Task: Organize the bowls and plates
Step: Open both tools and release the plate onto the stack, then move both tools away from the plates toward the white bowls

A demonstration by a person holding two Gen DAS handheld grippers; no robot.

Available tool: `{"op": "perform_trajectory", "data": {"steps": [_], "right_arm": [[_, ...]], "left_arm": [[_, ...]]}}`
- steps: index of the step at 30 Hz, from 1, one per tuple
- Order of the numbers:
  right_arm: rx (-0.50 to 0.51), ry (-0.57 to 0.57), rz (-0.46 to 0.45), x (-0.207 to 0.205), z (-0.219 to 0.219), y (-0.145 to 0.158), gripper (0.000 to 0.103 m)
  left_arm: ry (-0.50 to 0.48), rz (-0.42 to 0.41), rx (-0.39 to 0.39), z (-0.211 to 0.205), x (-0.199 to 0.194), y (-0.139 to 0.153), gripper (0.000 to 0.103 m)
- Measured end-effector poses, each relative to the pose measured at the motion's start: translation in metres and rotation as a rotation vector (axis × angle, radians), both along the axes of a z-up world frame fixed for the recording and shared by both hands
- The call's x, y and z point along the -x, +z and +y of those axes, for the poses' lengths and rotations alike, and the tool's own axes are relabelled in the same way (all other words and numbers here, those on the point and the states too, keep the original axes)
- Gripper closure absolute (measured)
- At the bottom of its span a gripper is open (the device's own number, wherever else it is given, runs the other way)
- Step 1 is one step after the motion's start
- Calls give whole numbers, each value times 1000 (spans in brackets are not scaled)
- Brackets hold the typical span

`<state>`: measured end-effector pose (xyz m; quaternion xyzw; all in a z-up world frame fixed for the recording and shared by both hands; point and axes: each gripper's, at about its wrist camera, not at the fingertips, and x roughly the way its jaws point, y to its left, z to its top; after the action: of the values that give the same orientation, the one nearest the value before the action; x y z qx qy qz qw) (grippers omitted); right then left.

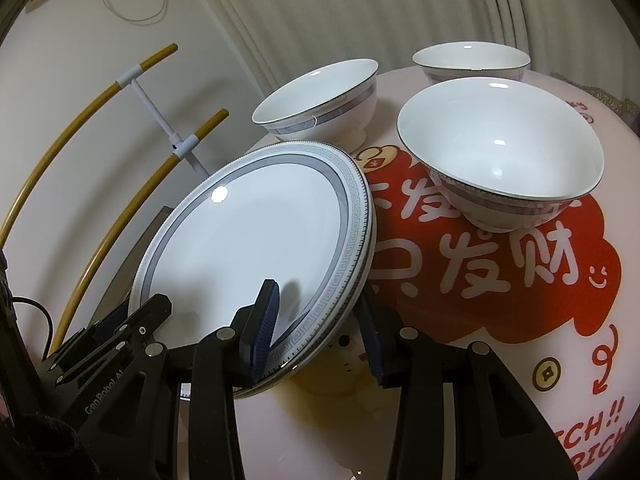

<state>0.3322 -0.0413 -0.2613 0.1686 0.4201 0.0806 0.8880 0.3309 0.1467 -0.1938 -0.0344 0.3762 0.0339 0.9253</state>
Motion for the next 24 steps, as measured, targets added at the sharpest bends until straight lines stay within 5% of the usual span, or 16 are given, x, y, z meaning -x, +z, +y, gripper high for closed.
{"op": "perform_trajectory", "data": {"steps": [4,8,10,17,24], "right_arm": [[-2,-3,-1,5,-3,2,63],[14,-10,-9,15,-6,9,58],[16,-13,-11,22,-9,13,48],[30,-20,-44,52,-23,37,36],[76,-31,-114,92,-42,67,18]], "left_arm": [[1,-7,7,-1,9,7,64],[-4,-31,23,-4,24,20,41],[-9,-48,10,-9,33,27,36],[-25,-100,10,-21,70,49,14],[-31,-168,39,-34,118,70,6]]}}
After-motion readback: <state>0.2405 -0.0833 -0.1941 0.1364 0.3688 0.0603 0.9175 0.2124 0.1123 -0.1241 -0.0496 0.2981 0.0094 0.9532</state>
